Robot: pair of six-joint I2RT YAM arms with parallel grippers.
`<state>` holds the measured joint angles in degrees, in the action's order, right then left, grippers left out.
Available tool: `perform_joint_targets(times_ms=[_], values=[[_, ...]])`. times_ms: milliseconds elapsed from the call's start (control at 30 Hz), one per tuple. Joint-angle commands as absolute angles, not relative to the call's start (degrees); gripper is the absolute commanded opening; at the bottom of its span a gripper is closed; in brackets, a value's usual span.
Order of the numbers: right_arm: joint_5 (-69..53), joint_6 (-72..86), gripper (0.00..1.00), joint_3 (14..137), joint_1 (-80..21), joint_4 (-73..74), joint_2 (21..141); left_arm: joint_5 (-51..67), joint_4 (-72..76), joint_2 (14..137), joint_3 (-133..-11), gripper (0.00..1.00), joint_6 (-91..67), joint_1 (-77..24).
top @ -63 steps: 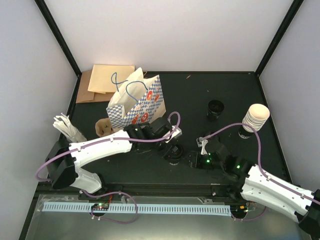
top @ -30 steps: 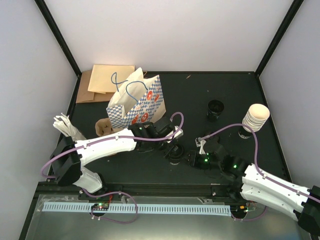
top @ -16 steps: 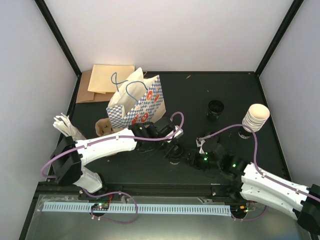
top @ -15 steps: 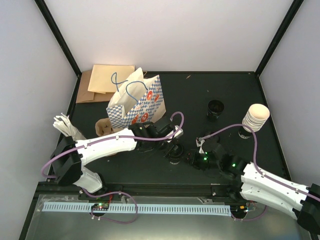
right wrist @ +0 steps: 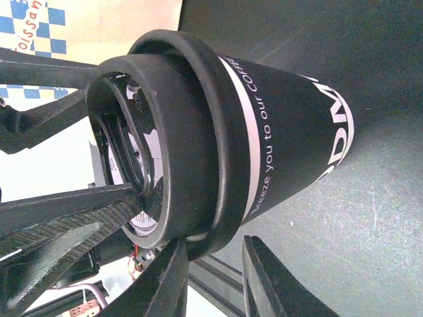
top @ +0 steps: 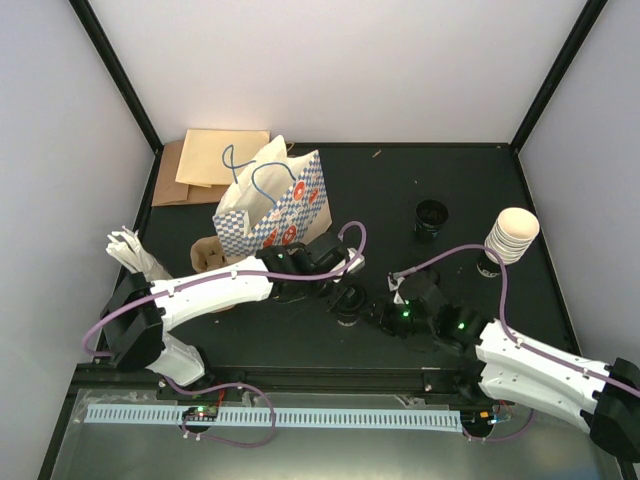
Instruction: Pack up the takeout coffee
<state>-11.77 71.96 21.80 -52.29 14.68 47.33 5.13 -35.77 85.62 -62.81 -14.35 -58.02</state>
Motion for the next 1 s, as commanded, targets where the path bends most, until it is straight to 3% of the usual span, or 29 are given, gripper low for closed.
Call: perform_joint_targets(times_ms=[0,233,600,733,967], values=[[-6.3,71.2,0.23,16.3,-51.9,29.0,54.8,8.8,-34.3,89.5,-60.1,0.65,-15.8,-58.8],[-4.4,68.1,0.24,19.4,-51.9,31.4,53.1,8.8,-33.4,89.1,-59.1,0.64,-16.2,-58.7],[0.1,55.5,0.42,30.1,-51.5,34.5,45.4,6.9,-35.2,87.9,-62.0,0.65,-15.8,-58.6],[1.2,50.5,0.47,32.7,-51.3,35.8,44.5,6.9,-36.5,87.3,-64.8,0.71,-15.7,-58.6],[2.7,47.2,0.47,35.7,-51.1,37.7,45.5,6.1,-38.0,85.1,-67.9,0.81,-15.9,-58.5]])
